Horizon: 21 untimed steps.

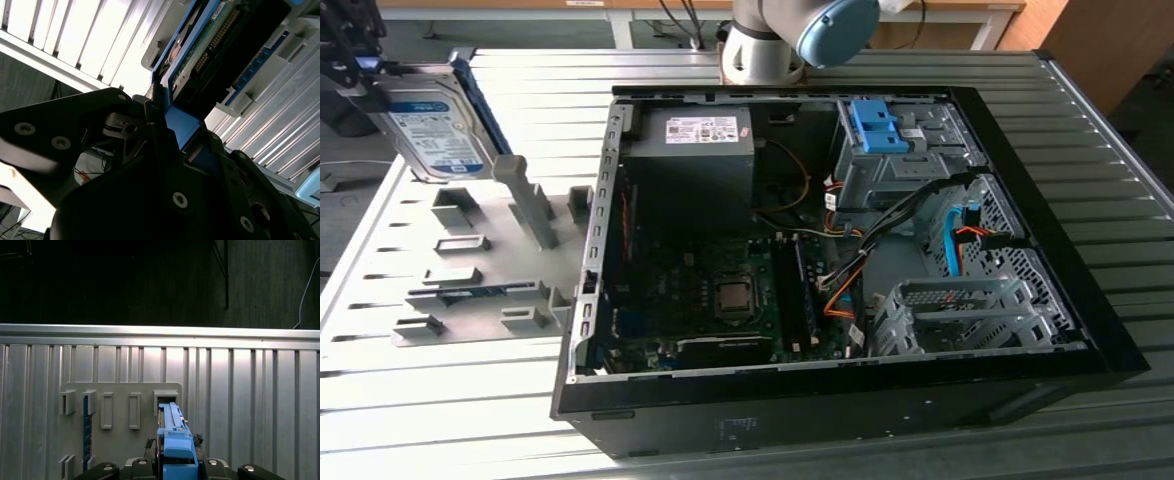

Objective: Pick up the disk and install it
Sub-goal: 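Pick up the disk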

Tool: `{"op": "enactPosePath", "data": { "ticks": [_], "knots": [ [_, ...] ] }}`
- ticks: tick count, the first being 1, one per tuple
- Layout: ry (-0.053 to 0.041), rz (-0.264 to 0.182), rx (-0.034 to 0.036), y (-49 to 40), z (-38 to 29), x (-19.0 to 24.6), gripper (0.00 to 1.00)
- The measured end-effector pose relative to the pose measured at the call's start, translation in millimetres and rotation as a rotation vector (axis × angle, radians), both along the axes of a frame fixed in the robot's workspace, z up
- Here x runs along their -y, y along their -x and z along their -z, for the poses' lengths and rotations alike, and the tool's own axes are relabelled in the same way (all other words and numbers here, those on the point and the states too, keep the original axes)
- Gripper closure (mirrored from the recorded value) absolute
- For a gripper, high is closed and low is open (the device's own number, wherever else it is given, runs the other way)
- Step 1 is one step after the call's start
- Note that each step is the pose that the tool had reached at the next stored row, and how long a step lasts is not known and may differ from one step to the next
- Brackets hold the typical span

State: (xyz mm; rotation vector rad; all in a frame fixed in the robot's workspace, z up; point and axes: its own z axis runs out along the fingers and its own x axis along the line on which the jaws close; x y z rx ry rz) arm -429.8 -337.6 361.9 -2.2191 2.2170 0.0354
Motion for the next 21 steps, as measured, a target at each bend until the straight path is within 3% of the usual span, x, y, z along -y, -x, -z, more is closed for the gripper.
{"op": "enactPosePath", "data": {
  "ticks": [21],
  "knots": [
    [0.0000,0.000,0.0000,0.0,-9.4,0.0,0.64]
  ]
}}
